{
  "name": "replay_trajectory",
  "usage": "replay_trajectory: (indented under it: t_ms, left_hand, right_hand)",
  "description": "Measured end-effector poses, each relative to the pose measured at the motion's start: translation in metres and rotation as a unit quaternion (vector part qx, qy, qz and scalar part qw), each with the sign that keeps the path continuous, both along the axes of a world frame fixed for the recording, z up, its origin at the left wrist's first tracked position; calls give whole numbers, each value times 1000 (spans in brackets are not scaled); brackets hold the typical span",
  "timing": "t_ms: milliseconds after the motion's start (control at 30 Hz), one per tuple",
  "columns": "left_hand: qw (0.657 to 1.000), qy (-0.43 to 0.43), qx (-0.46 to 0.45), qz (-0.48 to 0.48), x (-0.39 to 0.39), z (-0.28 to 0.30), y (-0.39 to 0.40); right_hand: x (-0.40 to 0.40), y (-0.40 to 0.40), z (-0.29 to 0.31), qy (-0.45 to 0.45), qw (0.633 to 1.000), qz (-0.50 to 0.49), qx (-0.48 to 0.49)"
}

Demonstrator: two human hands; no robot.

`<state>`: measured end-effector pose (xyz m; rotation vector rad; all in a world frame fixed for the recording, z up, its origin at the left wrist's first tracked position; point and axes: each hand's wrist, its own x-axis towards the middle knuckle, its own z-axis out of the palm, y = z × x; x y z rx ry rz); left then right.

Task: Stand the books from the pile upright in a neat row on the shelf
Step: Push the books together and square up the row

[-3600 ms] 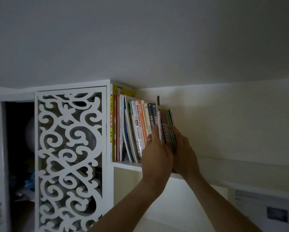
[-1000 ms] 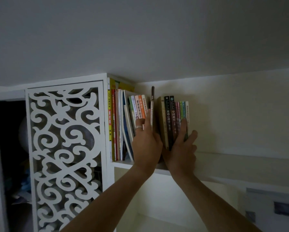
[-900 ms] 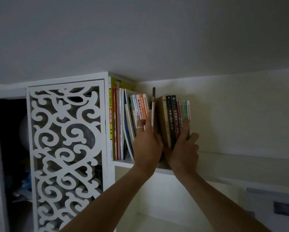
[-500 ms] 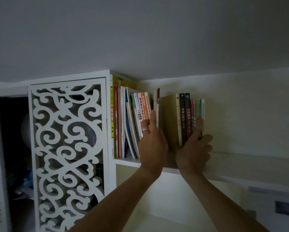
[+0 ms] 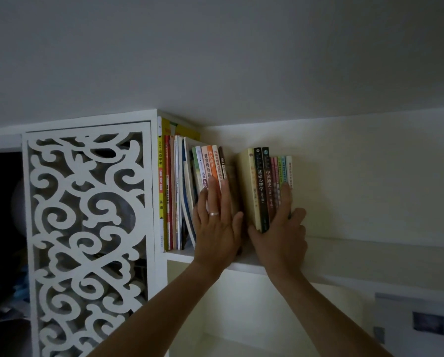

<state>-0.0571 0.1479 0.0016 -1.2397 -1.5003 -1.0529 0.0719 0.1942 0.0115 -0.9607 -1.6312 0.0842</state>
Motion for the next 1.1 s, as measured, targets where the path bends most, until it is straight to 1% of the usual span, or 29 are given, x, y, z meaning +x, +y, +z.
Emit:
replay_trajectory:
  t_ms: [100,233,367,467,533,633,800,900,967,1100]
  left_hand:
    - [997,-7,15,-71,-1,-2,-8]
    - [995,-9,49,-86,0,-1,-12]
    - [993,-15,59,-97,-1,-1,-13]
    - [985,-52,81,-146,-1,-3,-13]
    - [972,-84,103,-193,-2,-5,-13]
    - [962,-98,131,-217,-2,-6,-12]
    - [956,-123,171,-202,0,-5,-10]
    - [958,-132,168,-192,0,-7,-9]
    - [954,-149,158,-206,1,-7,-10]
    - [951,-169,148,-213,5,-6,-12]
  right_hand:
    - [-7,-4,1,-21,999,14,24]
    - [-9,-4,1,-73,996,13,43]
    - [6,-1,2,-132,987,71,65]
    - [15,2,3,-193,974,101,56]
    - [14,2,2,-207,972,99,57]
    - [5,-1,-3,-189,977,79,64]
    - [-16,-8,-5,-175,979,68,75]
    - [-28,-8,-9,-157,983,66,66]
    - [-35,-8,-10,-131,988,54,60]
    - [-37,-8,-11,-116,991,47,54]
